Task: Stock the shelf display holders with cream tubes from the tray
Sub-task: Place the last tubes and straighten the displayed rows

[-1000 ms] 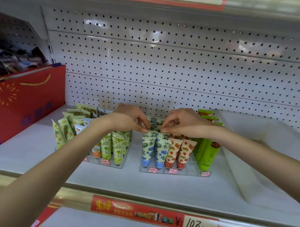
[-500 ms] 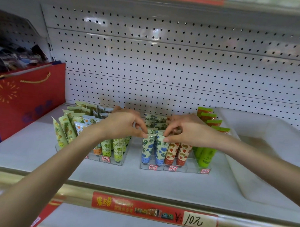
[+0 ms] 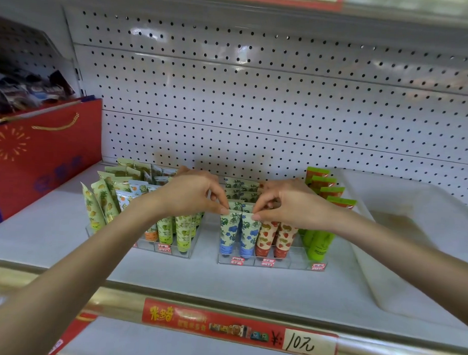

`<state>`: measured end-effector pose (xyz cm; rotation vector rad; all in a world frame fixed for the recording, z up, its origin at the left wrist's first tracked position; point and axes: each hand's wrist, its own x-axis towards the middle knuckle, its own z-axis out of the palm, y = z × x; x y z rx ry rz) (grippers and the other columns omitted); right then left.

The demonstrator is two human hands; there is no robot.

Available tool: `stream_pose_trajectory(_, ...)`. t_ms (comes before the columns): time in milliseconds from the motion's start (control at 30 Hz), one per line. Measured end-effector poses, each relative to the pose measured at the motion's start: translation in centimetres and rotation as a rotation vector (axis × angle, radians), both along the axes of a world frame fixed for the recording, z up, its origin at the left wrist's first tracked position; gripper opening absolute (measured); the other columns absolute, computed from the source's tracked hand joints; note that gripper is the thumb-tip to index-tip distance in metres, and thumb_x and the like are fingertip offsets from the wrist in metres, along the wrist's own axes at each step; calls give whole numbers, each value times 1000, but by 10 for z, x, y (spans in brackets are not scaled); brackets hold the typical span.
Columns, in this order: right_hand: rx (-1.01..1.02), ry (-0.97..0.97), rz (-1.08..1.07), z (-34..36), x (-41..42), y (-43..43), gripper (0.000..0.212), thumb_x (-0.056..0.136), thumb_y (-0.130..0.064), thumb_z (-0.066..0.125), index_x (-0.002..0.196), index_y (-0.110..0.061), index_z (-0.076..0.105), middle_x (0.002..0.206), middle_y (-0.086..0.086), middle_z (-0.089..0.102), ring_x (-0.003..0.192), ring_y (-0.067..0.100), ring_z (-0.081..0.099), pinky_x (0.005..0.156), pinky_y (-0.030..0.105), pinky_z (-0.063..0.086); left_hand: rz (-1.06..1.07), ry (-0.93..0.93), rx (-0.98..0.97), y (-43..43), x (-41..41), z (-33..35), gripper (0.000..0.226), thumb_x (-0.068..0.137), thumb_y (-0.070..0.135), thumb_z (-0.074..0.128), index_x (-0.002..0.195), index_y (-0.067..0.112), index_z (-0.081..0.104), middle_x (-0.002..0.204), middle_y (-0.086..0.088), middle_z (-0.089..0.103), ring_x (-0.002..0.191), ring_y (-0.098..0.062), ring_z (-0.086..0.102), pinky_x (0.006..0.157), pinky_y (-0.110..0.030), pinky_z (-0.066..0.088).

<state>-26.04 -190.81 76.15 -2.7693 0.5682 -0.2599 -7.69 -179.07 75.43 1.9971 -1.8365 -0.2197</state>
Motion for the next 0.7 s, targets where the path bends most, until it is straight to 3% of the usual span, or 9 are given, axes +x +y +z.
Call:
stream_pose_trajectory(200, 3, -6, -3, 0, 1, 0, 7, 77, -40, 72, 81, -34, 72, 75, -12, 53, 71, 3, 48, 79, 25, 29, 2, 18, 15, 1, 0, 0, 15, 73, 45, 71, 82, 32, 72, 76, 13, 53, 72, 0, 45, 80, -29, 27)
stream_pose_trajectory(367, 21, -8, -7, 2, 0, 1, 10, 76, -40, 73, 82, -32, 73, 69, -14, 50, 66, 2, 47, 70, 21, 32, 13, 46, 6, 2, -1, 2, 14, 74, 42, 73, 83, 31, 73, 73, 14, 52, 70, 1, 45, 81, -28, 28)
stream_pose_trajectory(500, 115, -48, -61, 12, -2, -2, 12, 78, -43, 70, 83, -32, 71, 79, -12, 57, 71, 2, 50, 66, 21, 40, 11, 50, -12, 2, 0, 4, 16, 73, 41, 74, 83, 29, 75, 72, 15, 54, 70, 3, 46, 85, -30, 34)
stream_pose_trajectory(700, 174, -147, -112, 29, 1, -18, 16, 83, -36, 68, 89, -21, 73, 76, -14, 55, 58, -14, 45, 56, 5, 34, 21, 68, -9, 7, 5, 7, 16, 72, 43, 74, 83, 32, 75, 71, 16, 53, 65, 6, 44, 77, -27, 27)
